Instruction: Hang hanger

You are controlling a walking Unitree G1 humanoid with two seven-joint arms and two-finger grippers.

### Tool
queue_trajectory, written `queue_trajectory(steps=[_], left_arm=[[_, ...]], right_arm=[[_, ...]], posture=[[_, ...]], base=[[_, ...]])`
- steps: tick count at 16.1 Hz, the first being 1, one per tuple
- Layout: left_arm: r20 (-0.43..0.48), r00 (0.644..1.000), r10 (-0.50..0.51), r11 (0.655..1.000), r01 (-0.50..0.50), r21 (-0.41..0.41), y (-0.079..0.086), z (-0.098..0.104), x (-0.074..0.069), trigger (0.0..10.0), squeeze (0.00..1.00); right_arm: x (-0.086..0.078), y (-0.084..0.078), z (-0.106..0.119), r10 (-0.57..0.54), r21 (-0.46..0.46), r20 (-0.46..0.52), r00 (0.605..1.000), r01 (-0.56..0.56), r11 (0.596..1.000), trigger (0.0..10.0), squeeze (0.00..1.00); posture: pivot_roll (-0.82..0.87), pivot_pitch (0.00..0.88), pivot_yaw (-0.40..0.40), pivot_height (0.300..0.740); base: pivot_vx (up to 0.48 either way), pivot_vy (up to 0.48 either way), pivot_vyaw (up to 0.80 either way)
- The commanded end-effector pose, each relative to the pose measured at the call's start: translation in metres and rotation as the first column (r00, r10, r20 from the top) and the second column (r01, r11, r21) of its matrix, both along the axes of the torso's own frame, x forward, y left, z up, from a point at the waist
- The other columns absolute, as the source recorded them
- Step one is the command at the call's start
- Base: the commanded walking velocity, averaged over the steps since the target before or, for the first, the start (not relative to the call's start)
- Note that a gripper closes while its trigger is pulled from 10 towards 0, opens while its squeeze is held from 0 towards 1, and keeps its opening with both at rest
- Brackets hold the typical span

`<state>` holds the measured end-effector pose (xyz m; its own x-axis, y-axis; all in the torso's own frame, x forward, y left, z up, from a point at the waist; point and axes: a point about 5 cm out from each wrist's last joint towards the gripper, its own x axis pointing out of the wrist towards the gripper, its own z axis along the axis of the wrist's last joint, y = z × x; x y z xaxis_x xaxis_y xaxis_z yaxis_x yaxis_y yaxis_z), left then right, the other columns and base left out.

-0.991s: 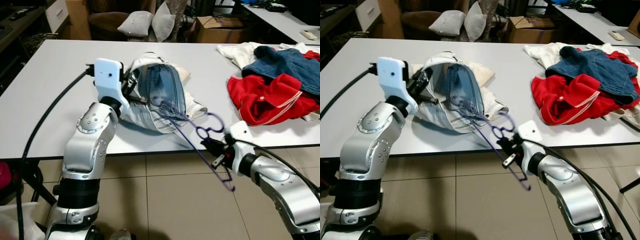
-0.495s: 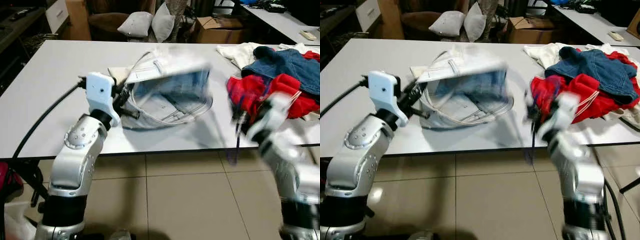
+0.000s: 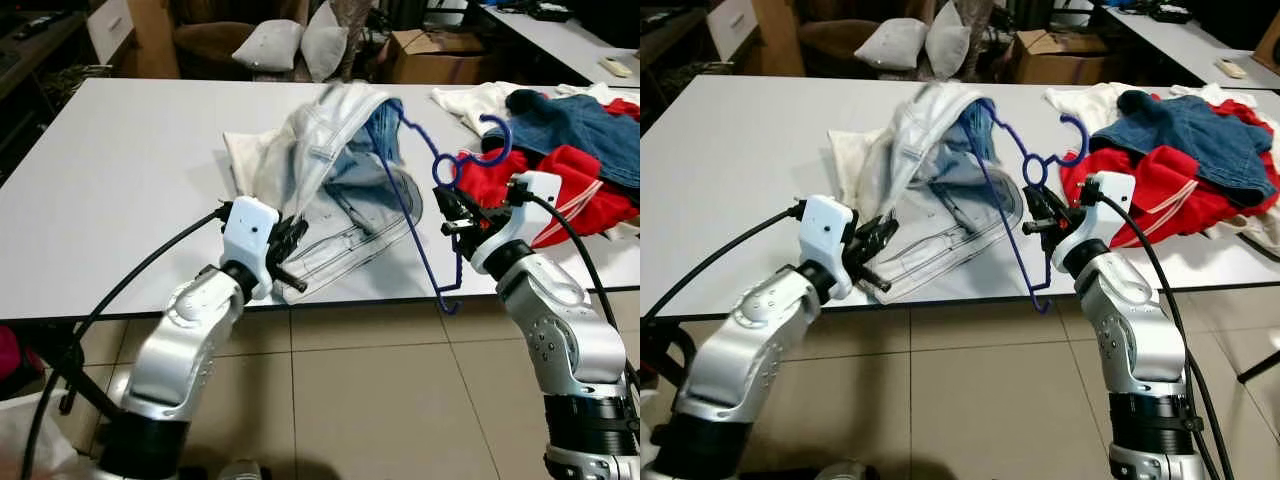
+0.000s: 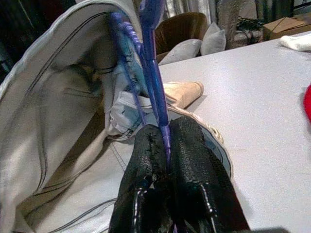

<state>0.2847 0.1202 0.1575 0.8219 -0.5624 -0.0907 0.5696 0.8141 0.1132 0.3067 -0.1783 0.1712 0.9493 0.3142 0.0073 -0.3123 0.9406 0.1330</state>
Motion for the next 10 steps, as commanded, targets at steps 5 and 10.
queue_trajectory(steps=[5,10], left_arm=[[0.121,0.977,-0.173,0.981,0.160,0.112,0.001,0.032,-0.004,10.0,1.00],[0.203,0.971,-0.124,0.986,0.099,0.131,-0.037,0.057,0.043,10.0,1.00]], right_arm=[[0.000,-0.007,0.003,0.013,-0.013,0.026,1.000,-0.012,1.000,10.0,0.00],[-0.003,-0.007,-0.001,0.021,-0.001,0.019,1.000,-0.021,1.000,10.0,0.00]], posture=[[-0.02,0.000,-0.060,0.740],[-0.02,0.000,-0.060,0.740]], base=[[0.000,0.000,0.00],[0.000,0.000,0.00]])
